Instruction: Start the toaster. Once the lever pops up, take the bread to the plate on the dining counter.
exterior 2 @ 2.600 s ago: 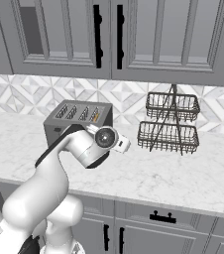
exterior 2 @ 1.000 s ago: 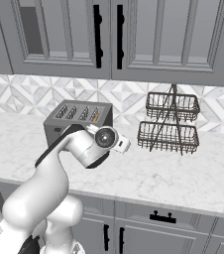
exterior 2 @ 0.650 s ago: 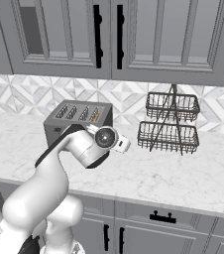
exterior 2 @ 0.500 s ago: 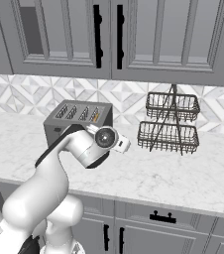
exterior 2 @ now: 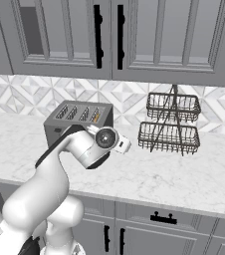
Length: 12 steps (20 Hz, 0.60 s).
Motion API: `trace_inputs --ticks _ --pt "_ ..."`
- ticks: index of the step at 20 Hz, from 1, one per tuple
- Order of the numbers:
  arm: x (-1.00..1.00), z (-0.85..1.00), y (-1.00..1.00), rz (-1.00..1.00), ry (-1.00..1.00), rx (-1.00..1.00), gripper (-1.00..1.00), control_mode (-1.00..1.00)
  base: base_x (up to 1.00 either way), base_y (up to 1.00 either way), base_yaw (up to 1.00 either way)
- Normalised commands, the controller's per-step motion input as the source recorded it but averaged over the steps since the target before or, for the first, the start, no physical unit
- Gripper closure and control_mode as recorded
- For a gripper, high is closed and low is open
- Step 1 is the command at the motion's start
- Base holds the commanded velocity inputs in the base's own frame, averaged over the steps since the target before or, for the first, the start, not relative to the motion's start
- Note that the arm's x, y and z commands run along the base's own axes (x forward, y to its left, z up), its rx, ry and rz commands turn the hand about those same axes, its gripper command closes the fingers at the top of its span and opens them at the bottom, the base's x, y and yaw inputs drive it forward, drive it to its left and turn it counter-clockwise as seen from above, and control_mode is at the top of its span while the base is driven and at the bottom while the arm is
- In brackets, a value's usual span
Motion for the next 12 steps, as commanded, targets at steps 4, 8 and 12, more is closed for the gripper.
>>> trace_inputs --ticks 4,8,12 --pt "0.00 0.00 0.00 0.00 0.00 0.00 -1.00 -1.00 0.00 0.00 0.00" --pt "0.00 0.00 0.00 0.00 0.00 0.00 -1.00 -1.00 0.00 0.00 0.00" --pt "0.00 0.00 0.00 0.00 0.00 0.00 -1.00 -1.00 0.00 0.00 0.00"
